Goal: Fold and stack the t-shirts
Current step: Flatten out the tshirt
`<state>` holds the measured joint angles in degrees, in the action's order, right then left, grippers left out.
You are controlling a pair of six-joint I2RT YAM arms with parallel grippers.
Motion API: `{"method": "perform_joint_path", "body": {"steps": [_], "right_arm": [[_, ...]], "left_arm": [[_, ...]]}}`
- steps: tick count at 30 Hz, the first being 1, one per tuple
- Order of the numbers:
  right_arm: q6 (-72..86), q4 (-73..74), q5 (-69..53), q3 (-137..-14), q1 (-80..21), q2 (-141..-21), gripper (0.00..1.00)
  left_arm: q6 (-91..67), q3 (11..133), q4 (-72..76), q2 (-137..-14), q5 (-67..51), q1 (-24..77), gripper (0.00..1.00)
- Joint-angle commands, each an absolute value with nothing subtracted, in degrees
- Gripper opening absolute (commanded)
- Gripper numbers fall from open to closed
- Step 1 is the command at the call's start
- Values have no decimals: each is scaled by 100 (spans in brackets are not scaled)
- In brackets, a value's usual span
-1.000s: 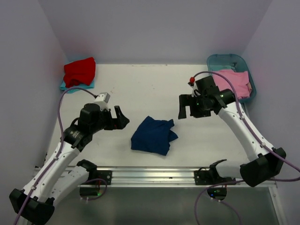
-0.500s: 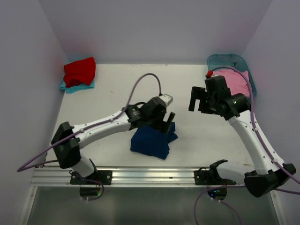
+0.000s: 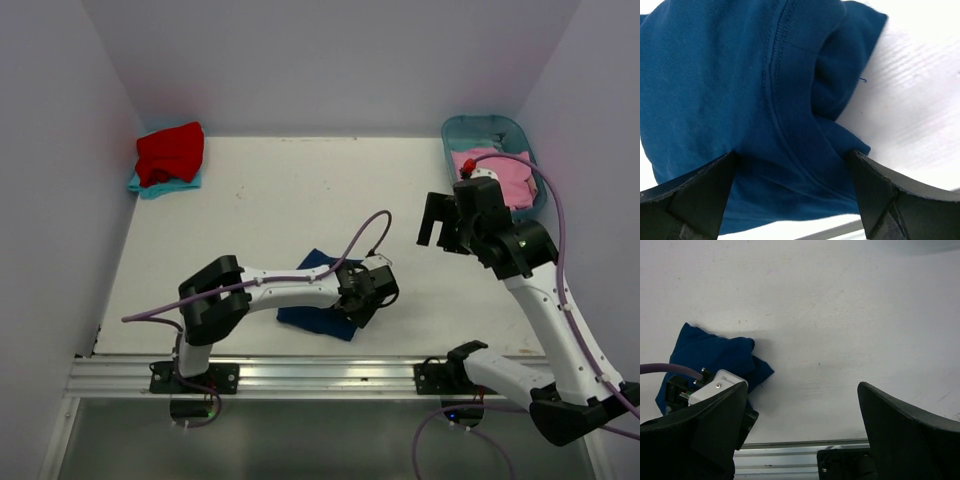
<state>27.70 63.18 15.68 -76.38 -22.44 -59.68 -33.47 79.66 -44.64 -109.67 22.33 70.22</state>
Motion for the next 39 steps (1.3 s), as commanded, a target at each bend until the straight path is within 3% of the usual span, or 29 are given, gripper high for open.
{"method": "perform_joint_path", "body": {"steps": [1, 5, 8, 11, 15, 19, 20, 22, 23, 26, 29, 39], "right_arm": [[2874, 6468, 1933, -7831, -2215, -5836, 95], [2865, 6513, 2056, -7875, -2197, -5792, 90], [2813, 6539, 2109, -7866, -2189, -5792, 88], [2804, 6539, 2127, -7858, -2180, -5818, 86], [2786, 6530, 2162, -7831, -2162, -5880, 82], [2777, 6443, 2101, -7787, -2136, -5924, 75], [2786, 6434, 2092, -7778, -2127, -5933, 75], [2786, 6425, 2066, -7787, -2127, -5941, 74], [2795, 6425, 2057, -7796, -2118, -5950, 74], [2795, 6434, 2039, -7796, -2109, -5933, 74], [2804, 6460, 2057, -7778, -2101, -5898, 74], [2742, 6495, 2127, -7699, -2101, -5818, 74]], "left_arm": [[-3612, 8235, -4606, -11109, 2794, 7058, 96], [-3577, 8270, -4491, -11223, 2874, 7058, 89], [-3638, 8489, -4693, -11180, 3040, 7101, 71], [-3770, 9015, -5254, -11031, 3313, 7233, 61], [-3920, 9562, -6010, -10750, 3595, 7540, 56], [-4051, 9222, -6135, -10495, 3603, 7567, 47], [-4069, 9063, -6013, -10381, 3647, 7567, 39], [-4183, 8721, -5977, -10327, 3683, 7550, 33], [-4201, 8640, -5907, -10327, 3657, 7541, 34], [-4237, 8368, -5618, -10336, 3612, 7541, 51], [-4017, 8104, -5039, -10327, 3463, 7541, 61], [-3464, 7981, -3982, -10520, 2980, 7532, 60]]}}
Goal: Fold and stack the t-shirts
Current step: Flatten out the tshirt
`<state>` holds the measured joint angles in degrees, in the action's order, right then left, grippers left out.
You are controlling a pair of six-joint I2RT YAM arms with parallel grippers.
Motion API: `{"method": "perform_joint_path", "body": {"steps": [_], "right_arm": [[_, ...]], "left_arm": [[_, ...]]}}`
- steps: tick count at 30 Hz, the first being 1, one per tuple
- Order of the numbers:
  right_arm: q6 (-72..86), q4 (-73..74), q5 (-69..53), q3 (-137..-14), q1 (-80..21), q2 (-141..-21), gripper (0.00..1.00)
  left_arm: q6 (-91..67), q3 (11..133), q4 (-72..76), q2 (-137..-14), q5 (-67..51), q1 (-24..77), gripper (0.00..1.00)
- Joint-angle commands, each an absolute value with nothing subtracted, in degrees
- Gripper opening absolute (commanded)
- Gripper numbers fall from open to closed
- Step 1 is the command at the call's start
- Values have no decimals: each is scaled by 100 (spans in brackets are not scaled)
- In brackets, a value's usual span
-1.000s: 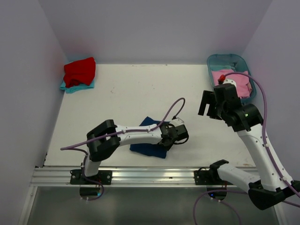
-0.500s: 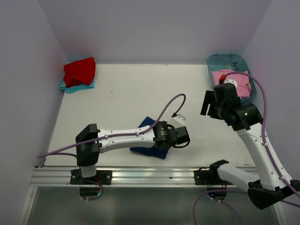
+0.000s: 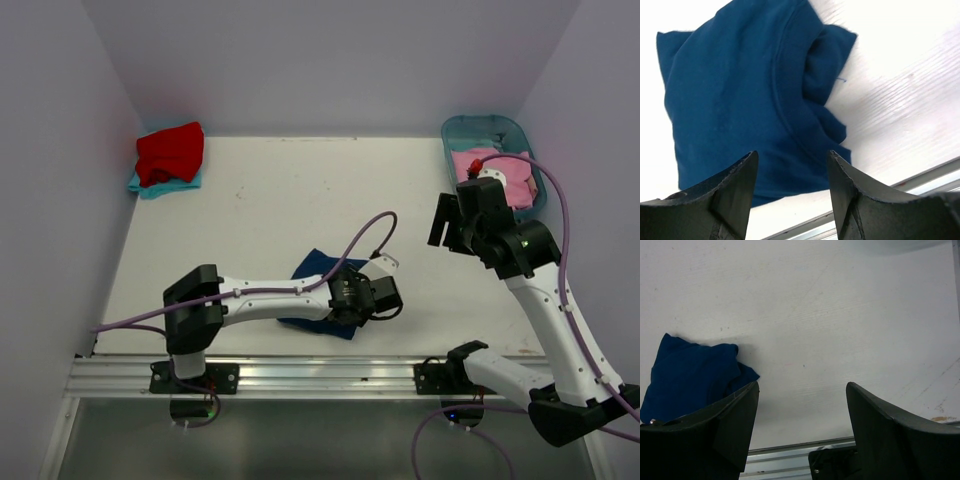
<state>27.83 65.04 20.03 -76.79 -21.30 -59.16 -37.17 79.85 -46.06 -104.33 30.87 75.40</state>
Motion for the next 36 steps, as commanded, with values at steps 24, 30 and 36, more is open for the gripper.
{"method": "perform_joint_path", "body": {"steps": [24, 30, 36], "right_arm": [[2628, 6434, 2092, -7576, -1942, -5827, 71], [2672, 6215, 2048, -7348, -1925, -5880, 71], [2707, 5758, 1714, -7005, -1907, -6064, 70]], "left_arm": [[-3664, 8497, -4639, -10732, 3076, 7356, 0], [-3937, 9525, -5993, -9994, 3944, 7524, 0], [-3762, 10781, -7153, -9483, 4780, 7515, 0]]}}
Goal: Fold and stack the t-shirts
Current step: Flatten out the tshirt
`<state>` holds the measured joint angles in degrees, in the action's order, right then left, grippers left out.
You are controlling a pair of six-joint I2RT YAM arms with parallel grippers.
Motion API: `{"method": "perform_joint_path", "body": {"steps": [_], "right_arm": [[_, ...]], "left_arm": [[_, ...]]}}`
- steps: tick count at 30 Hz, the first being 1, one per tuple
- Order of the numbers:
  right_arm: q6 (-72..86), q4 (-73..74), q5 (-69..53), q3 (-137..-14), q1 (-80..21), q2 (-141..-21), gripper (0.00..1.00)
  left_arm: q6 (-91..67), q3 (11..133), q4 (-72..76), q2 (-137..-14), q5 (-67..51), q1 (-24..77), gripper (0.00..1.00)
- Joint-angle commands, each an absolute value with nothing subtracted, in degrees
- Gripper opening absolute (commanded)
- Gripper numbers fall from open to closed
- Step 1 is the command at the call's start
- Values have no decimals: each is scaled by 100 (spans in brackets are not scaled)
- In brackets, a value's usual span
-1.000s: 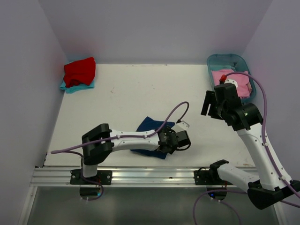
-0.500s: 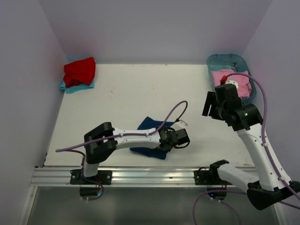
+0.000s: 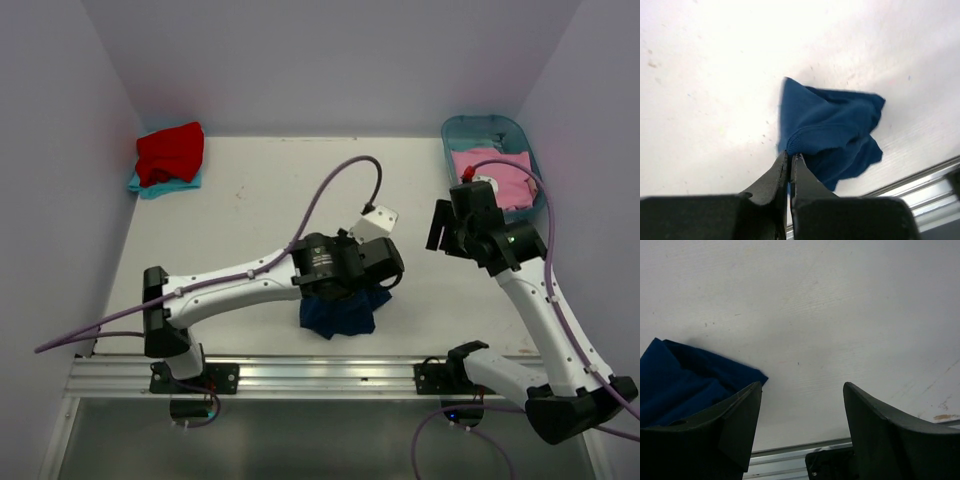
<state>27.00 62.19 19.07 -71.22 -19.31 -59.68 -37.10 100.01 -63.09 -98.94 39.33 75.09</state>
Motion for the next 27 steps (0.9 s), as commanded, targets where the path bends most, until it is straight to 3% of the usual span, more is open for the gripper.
{"method": "perform_joint_path", "body": {"steps": [1, 10, 18, 27], "right_arm": [[2707, 5705, 1653, -6918, -1907, -6082, 69], [2821, 5124, 818, -6381, -1898, -6275, 66], [2830, 4633, 27, -5933, -1899, -6319, 64], [2856, 3464, -1616, -5099, -1969, -6380, 62]], "left_arm": [[-3762, 10984, -7528, -9510, 4912, 7506, 0], [-2111, 13288, -6998, -9422, 5344, 6821, 0], [-590, 13447, -4451, -9000, 4869, 6592, 0], [-176, 13526, -3454, -9061, 4790, 6592, 0]]}}
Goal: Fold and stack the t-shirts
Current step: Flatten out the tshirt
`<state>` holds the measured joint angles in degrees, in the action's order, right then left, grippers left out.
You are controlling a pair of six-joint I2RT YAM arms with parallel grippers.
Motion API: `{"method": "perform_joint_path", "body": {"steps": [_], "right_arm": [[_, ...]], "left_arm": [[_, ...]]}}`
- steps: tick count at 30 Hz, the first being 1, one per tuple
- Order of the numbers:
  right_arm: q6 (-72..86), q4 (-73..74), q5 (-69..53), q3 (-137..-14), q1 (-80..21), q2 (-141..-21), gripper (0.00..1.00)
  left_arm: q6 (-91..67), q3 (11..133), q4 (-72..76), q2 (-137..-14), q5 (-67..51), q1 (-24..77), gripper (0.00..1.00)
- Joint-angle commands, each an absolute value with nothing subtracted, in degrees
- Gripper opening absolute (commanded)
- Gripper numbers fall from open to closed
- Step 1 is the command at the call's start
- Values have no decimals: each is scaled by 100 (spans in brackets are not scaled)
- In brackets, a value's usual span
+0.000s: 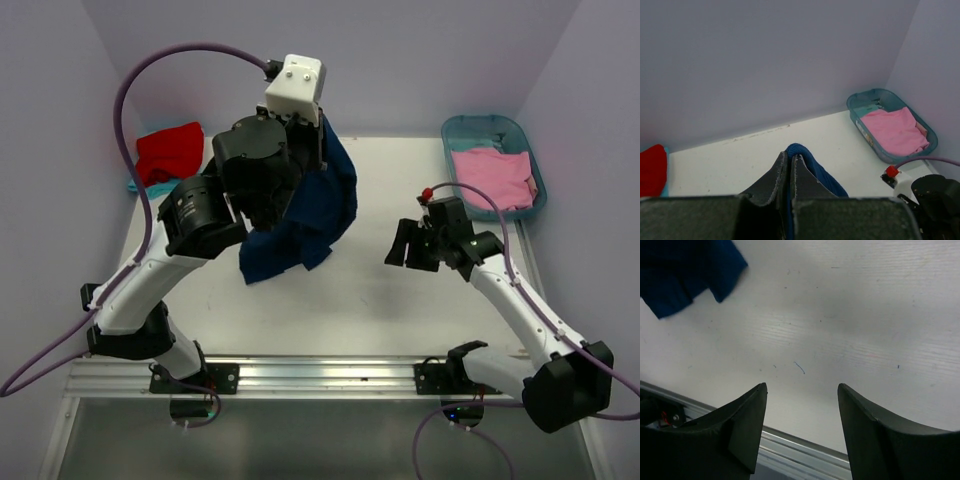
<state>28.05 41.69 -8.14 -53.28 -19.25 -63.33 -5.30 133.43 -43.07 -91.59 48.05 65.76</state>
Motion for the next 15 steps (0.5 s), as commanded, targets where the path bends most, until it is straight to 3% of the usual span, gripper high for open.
{"method": "perform_joint_path", "body": {"steps": [1, 15], "right_arm": [[2839, 3376, -1687, -5054, -1969, -6433, 62], [2909, 2382, -1846, -5606, -2820, -8270, 64]], "left_arm": [[-193, 13518, -3445, -9062, 4799, 6592, 0], [-431, 12920, -3253, -8666, 5018, 6592, 0]]}}
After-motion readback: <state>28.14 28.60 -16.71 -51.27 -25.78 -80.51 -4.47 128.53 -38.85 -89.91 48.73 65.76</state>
